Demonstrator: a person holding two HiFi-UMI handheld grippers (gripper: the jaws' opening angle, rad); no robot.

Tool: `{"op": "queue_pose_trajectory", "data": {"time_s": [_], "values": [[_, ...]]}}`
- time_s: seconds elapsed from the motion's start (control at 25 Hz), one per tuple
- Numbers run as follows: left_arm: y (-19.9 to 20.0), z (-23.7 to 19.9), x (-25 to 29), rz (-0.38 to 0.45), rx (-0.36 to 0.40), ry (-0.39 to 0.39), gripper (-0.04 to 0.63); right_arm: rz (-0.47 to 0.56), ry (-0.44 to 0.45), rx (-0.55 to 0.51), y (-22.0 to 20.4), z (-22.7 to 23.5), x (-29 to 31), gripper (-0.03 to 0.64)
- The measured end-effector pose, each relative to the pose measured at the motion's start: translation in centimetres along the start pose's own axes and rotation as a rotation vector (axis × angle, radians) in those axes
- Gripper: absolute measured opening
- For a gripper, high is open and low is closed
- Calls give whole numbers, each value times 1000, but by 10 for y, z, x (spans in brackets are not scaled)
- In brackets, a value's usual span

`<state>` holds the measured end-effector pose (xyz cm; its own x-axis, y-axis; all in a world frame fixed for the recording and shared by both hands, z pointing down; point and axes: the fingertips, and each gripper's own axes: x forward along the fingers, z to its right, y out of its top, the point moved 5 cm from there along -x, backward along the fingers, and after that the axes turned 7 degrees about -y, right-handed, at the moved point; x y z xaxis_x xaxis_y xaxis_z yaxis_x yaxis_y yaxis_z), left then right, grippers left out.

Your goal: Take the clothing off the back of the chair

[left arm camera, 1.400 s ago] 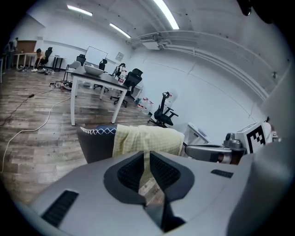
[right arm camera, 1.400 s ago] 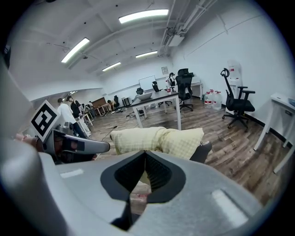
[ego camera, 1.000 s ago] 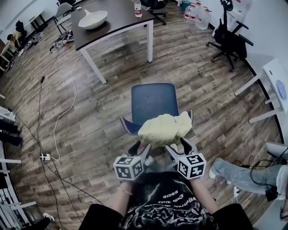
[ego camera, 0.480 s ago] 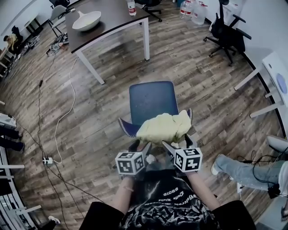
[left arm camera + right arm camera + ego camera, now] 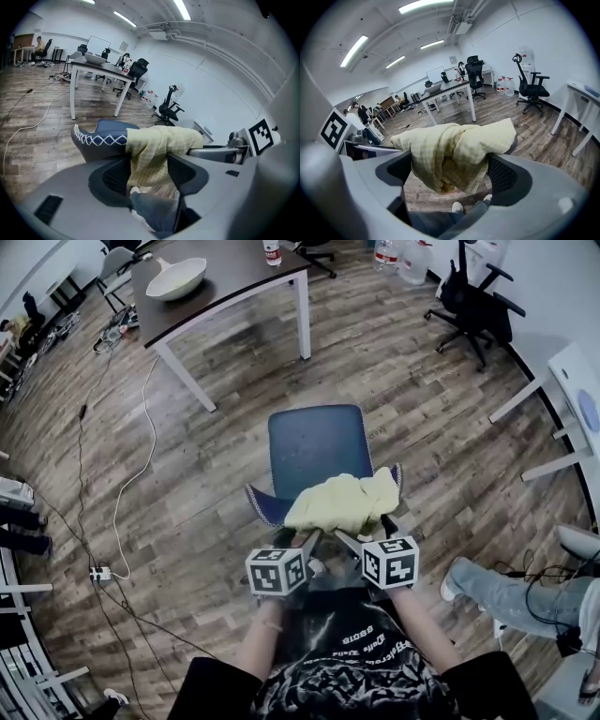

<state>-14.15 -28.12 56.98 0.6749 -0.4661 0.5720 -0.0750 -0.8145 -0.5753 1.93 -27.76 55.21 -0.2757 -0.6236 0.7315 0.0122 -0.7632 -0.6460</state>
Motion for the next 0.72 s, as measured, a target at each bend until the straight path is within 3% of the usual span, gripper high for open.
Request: {"op": "queue_pose_trajectory", "data": {"time_s": [0.2, 0.32, 0.4, 0.48, 0.52, 0.64, 0.72], "values": [[0, -1, 5, -16, -17, -9, 230, -16, 17, 6, -2, 1, 2, 495], [0, 3, 10, -52, -29, -78, 206, -45, 47, 6, -1, -3, 2, 449], [4, 5, 15, -114, 2, -130, 166, -55, 59, -5, 1, -6, 3, 384], [8, 7, 17, -166, 44, -154, 166, -58, 62, -17, 3, -7, 3, 365], [9, 10, 18, -176, 65, -165, 164, -58, 65, -29, 4, -7, 2, 342], [4, 24, 22, -179, 159, -183, 66, -53, 71, -85, 2, -11, 0, 271], [0, 32, 28, -176, 205, -186, 51, -37, 64, -123, 1, -12, -2, 204]]}}
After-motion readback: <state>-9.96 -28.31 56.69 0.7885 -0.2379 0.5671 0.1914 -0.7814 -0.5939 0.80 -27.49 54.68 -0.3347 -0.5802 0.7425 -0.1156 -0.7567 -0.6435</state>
